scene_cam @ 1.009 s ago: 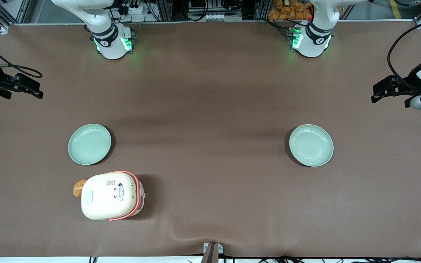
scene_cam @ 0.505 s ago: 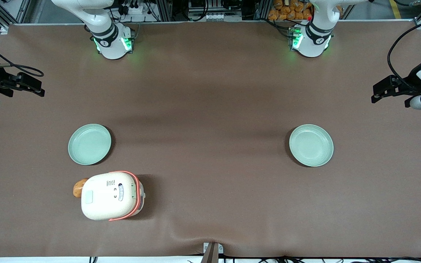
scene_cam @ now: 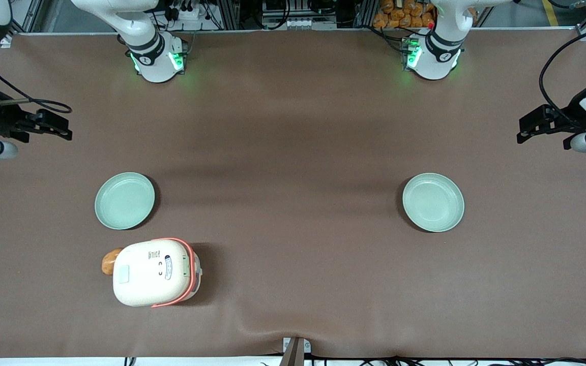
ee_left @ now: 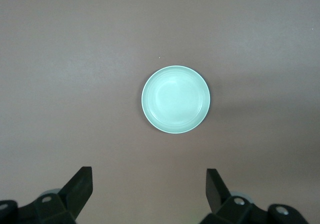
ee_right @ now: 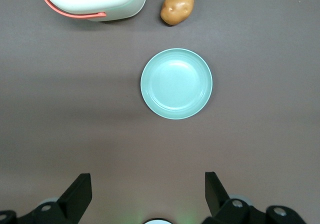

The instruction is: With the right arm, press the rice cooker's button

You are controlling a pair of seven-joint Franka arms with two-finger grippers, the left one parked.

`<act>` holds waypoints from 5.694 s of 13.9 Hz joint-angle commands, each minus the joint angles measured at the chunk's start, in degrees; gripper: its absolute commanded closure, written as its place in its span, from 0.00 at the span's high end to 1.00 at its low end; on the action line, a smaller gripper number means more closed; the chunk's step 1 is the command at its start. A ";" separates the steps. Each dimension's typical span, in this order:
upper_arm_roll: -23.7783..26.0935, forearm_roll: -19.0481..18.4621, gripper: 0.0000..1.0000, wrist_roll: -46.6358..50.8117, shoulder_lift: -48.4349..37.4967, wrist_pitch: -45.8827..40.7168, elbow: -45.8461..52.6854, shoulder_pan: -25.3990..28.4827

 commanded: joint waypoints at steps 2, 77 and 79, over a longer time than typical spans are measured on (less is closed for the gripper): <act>-0.02 -0.18 1.00 -0.83 3.10 6.71 0.50 1.77; -5.98 -0.97 1.00 -9.10 -1.37 -5.23 0.85 0.02; -6.17 -0.97 1.00 -3.85 -1.37 -4.69 0.68 0.02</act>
